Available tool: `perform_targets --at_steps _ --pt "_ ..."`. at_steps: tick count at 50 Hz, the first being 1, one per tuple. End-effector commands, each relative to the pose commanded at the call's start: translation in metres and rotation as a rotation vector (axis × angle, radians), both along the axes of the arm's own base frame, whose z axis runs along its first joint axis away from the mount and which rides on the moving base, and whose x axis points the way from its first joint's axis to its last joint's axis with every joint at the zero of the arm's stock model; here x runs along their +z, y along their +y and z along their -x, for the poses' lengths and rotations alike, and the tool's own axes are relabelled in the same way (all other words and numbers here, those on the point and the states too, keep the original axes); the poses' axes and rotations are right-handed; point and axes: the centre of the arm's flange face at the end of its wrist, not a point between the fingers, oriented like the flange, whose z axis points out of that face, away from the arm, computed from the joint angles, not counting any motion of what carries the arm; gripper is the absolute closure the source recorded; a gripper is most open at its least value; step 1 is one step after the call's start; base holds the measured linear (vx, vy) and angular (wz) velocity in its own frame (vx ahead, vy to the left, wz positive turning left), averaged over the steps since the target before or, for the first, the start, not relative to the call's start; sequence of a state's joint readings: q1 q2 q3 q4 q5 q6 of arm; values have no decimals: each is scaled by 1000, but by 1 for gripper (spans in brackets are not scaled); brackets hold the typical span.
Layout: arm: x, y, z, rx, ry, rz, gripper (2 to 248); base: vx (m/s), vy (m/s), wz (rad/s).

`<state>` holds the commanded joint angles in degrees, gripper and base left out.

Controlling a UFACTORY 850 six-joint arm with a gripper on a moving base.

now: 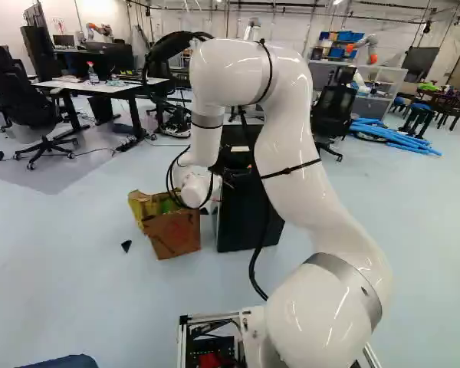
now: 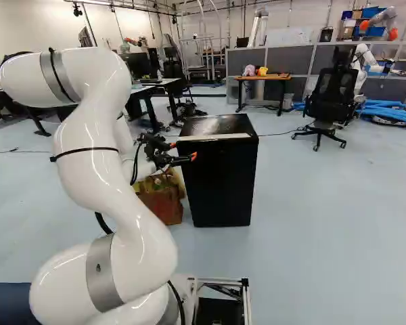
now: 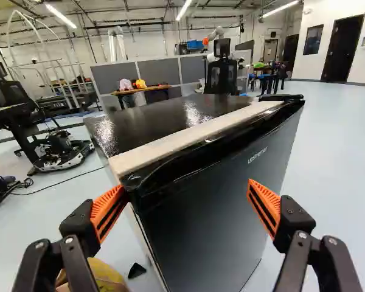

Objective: Grab a drink from the fridge

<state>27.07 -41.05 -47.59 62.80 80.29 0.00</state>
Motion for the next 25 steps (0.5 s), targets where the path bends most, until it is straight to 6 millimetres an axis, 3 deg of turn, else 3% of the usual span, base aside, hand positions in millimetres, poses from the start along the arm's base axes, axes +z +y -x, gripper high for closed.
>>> perform_targets --at_steps 25 --pt "1 -4 14 -24 15 4 3 0 0 0"
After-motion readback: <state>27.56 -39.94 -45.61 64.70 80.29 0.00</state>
